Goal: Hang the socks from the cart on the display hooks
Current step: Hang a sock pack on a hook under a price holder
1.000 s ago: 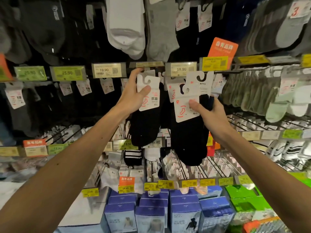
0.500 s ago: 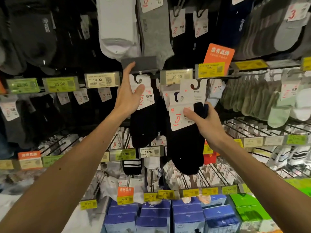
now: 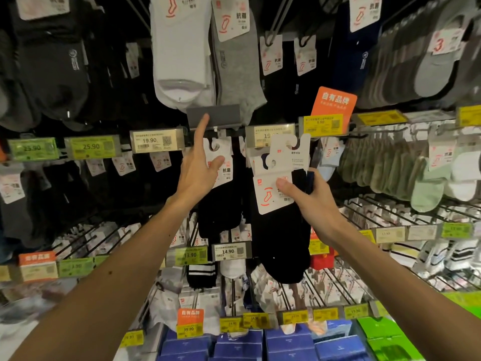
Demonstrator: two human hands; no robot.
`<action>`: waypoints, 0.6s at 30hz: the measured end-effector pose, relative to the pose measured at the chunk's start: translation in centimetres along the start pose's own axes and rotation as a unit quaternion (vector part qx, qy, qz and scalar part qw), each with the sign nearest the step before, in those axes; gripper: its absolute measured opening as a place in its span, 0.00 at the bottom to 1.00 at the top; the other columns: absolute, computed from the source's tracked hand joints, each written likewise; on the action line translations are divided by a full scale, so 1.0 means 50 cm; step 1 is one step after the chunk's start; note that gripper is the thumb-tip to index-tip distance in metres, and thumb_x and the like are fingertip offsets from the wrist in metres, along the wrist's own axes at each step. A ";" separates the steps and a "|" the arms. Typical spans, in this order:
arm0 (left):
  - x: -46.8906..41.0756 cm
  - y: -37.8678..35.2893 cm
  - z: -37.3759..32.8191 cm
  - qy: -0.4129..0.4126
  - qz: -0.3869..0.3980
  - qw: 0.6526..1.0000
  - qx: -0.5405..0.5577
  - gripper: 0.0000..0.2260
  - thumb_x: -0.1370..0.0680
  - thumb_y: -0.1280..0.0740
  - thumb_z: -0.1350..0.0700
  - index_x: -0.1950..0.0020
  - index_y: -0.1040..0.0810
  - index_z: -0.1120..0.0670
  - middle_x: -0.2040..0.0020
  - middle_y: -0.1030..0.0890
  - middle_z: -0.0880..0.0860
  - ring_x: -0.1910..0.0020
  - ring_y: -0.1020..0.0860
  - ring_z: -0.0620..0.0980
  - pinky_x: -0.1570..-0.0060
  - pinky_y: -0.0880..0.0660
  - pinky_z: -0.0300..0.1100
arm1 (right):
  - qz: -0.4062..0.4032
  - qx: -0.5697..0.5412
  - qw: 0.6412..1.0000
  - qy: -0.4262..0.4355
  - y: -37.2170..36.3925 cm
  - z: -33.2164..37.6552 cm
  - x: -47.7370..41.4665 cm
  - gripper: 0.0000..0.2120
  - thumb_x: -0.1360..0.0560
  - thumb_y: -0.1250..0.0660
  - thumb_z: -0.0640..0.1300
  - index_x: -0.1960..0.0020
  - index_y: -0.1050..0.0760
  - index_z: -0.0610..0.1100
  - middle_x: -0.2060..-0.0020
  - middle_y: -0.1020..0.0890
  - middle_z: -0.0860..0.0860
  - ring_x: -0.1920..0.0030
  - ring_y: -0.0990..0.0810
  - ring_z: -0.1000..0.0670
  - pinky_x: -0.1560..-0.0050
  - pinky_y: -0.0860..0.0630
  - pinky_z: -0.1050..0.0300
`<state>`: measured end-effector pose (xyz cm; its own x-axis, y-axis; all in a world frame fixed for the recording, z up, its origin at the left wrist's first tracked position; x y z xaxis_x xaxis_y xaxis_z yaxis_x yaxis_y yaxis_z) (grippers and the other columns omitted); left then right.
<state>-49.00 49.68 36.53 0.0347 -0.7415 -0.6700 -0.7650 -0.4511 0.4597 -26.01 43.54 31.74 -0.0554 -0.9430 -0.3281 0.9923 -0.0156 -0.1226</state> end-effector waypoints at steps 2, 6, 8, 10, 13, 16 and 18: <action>0.000 -0.002 -0.001 -0.004 -0.001 1.000 -0.028 0.44 0.22 0.29 0.58 0.23 0.57 0.31 0.36 0.23 0.59 0.48 0.22 0.54 0.44 0.27 0.47 | -0.001 -0.004 1.000 0.002 -0.002 0.006 -0.001 0.14 0.26 0.26 0.42 0.45 0.28 0.48 0.49 0.16 0.53 0.52 0.15 0.56 0.53 0.18 0.61; 0.009 0.007 -0.003 0.000 0.000 0.996 -0.092 0.44 0.22 0.29 0.52 0.23 0.60 0.32 0.39 0.23 0.61 0.58 0.22 0.51 0.58 0.26 0.49 | 0.008 -0.010 1.000 0.001 -0.003 0.017 0.001 0.14 0.25 0.27 0.42 0.43 0.28 0.47 0.49 0.15 0.52 0.52 0.15 0.56 0.56 0.19 0.63; 0.013 0.013 -0.010 -0.007 -0.005 0.994 -0.110 0.43 0.21 0.29 0.52 0.21 0.58 0.35 0.41 0.24 0.60 0.55 0.23 0.52 0.58 0.29 0.48 | 0.008 -0.008 1.000 0.004 -0.003 0.021 0.002 0.14 0.25 0.27 0.41 0.43 0.28 0.46 0.50 0.15 0.53 0.53 0.15 0.56 0.56 0.19 0.63; 0.018 0.020 -0.022 -0.006 -0.008 0.992 -0.124 0.42 0.21 0.30 0.55 0.20 0.57 0.37 0.40 0.26 0.58 0.52 0.28 0.49 0.56 0.31 0.46 | 0.011 -0.006 1.000 0.005 -0.003 0.023 0.002 0.16 0.26 0.26 0.42 0.42 0.27 0.45 0.49 0.15 0.51 0.50 0.15 0.54 0.53 0.18 0.61; 0.024 0.030 -0.038 -0.001 -0.005 0.988 -0.155 0.41 0.21 0.31 0.57 0.19 0.56 0.39 0.37 0.30 0.57 0.53 0.32 0.46 0.57 0.33 0.44 | 0.018 -0.008 1.000 0.002 -0.002 0.026 0.003 0.16 0.26 0.26 0.43 0.41 0.27 0.45 0.47 0.15 0.51 0.50 0.15 0.54 0.51 0.19 0.59; 0.036 0.034 -0.051 0.007 0.022 0.988 -0.155 0.41 0.20 0.32 0.56 0.19 0.58 0.40 0.36 0.31 0.57 0.57 0.32 0.46 0.56 0.33 0.43 | 0.017 -0.008 1.000 0.003 0.004 0.029 0.007 0.18 0.26 0.26 0.43 0.40 0.27 0.45 0.47 0.15 0.50 0.49 0.15 0.53 0.47 0.19 0.56; 0.047 0.039 -0.062 0.012 0.028 0.986 -0.162 0.40 0.20 0.33 0.55 0.19 0.57 0.41 0.37 0.30 0.57 0.57 0.31 0.47 0.56 0.33 0.43 | 0.018 -0.010 1.000 0.004 0.009 0.030 0.010 0.18 0.27 0.26 0.43 0.41 0.27 0.45 0.47 0.15 0.50 0.49 0.15 0.52 0.46 0.19 0.54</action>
<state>-48.41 45.52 37.69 0.0163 -0.7788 -0.6271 -0.5204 -0.5421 0.6598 -25.42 42.57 32.92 -0.0210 -0.9402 -0.3399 0.9914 0.0244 -0.1287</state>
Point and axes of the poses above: each hand's wrist, its own x-axis away from the middle knuckle, its own y-axis out of the back of the hand, z = x × y, the point moved 4 cm from there along -x, towards the middle knuckle
